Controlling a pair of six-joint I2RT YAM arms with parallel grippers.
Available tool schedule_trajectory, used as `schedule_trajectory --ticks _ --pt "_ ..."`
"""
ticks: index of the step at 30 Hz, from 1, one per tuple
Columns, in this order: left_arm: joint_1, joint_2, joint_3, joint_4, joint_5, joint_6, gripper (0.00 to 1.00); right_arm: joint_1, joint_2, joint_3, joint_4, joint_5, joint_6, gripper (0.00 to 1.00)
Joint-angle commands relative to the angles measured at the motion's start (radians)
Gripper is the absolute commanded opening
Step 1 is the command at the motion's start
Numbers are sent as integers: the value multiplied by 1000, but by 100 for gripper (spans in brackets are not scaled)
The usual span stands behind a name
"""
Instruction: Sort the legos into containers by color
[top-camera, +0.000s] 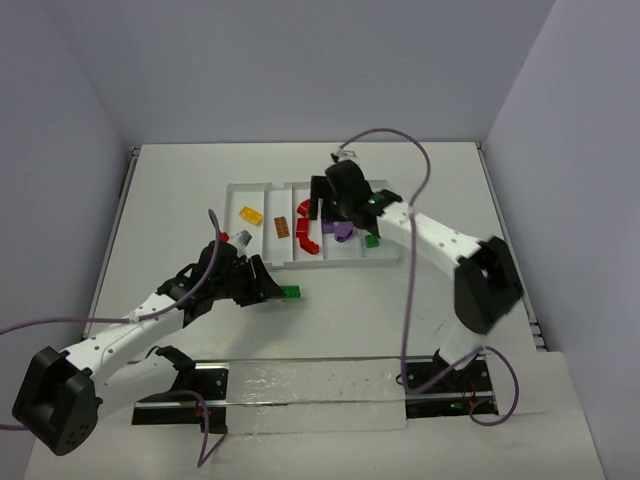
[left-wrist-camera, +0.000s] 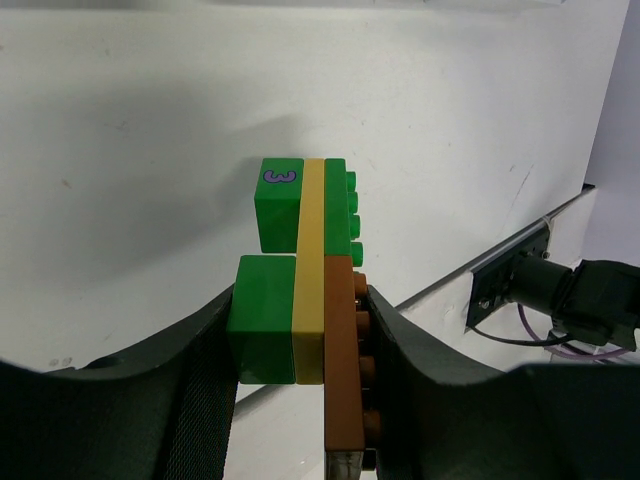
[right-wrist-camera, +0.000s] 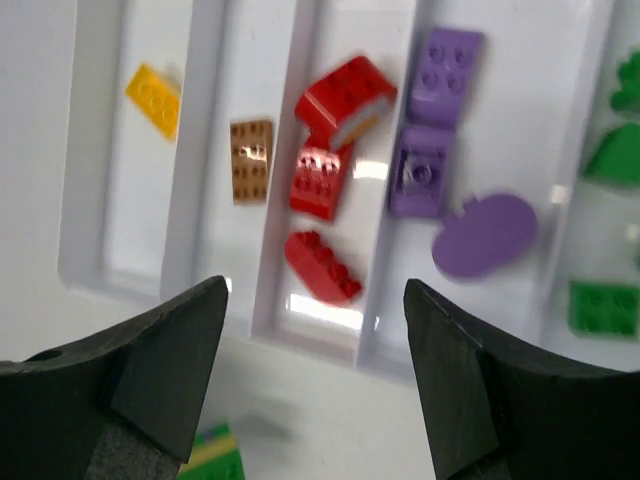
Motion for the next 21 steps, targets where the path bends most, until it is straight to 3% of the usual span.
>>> schedule_trajectory --ticks 1,6,11,16,21 --pt "4 57 64 127 81 27 0 -2 -226 -237 120 -82 -8 77" --pt "-6 187 99 182 126 64 0 13 -518 -579 160 -176 86 78" --pt "-22 256 114 247 198 91 0 64 -743 -742 152 -164 72 78" --pt "-66 283 129 364 176 71 0 66 -789 -737 43 -34 91 78" --pt "-100 406 124 454 243 69 3 65 -792 -720 26 27 95 78"
